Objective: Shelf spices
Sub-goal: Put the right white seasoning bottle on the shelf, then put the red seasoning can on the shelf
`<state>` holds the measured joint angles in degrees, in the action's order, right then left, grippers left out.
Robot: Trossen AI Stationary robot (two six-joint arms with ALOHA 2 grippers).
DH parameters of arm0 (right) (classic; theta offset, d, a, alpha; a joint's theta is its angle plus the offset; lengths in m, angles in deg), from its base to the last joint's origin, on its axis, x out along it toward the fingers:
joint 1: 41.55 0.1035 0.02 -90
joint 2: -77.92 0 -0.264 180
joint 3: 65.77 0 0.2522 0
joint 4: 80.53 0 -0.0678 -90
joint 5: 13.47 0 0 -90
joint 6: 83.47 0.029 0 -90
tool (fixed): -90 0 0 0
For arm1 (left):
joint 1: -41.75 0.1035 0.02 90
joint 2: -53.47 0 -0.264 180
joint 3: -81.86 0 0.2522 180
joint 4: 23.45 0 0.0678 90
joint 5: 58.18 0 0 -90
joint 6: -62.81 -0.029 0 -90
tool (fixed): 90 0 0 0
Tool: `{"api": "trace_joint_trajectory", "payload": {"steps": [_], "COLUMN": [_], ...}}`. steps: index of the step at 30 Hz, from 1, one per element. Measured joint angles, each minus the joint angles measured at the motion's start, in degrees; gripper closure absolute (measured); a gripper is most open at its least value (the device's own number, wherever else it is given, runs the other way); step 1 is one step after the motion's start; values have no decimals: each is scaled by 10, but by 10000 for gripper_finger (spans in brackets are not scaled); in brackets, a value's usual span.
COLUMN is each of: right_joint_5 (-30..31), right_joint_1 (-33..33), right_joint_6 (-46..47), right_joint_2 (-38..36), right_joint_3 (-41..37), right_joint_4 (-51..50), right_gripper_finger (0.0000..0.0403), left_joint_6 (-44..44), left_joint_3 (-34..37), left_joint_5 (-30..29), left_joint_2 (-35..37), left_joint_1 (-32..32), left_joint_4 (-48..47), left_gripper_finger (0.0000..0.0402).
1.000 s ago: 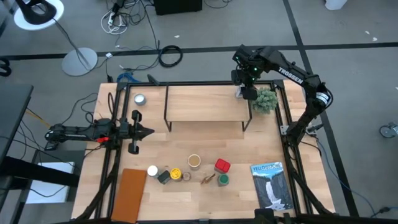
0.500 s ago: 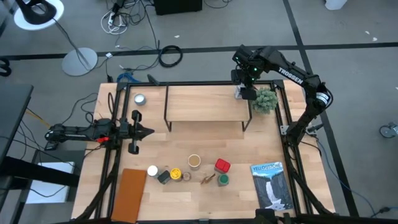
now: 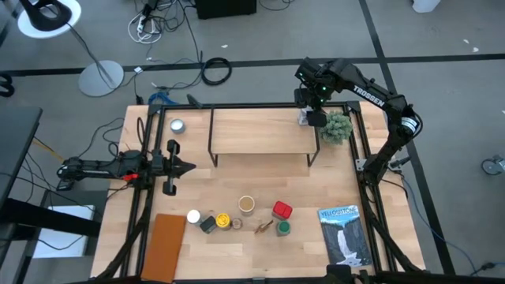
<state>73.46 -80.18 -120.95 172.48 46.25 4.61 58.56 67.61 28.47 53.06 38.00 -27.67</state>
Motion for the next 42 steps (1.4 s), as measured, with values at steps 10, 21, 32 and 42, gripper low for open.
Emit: {"api": "trace_joint_trajectory", "payload": {"steps": [10, 21, 32, 42], "right_joint_5": [0, 9, 21, 18], "right_joint_1": [0, 0, 4, 42], "right_joint_6": [1, 0, 0, 127], "right_joint_2": [0, -1, -50, -136], "right_joint_3": [0, 0, 0, 1], "right_joint_4": [0, 7, 14, -11], "right_gripper_finger": [136, 94, 90, 91], "left_joint_6": [0, 0, 0, 0], "left_joint_3": [0, 0, 0, 0], "left_joint_5": [0, 0, 0, 0], "left_joint_2": [0, 0, 0, 0], "left_joint_1": [0, 0, 0, 0], "left_joint_4": [0, 0, 0, 0], "left_gripper_finger": [390, 390, 390, 390]}}
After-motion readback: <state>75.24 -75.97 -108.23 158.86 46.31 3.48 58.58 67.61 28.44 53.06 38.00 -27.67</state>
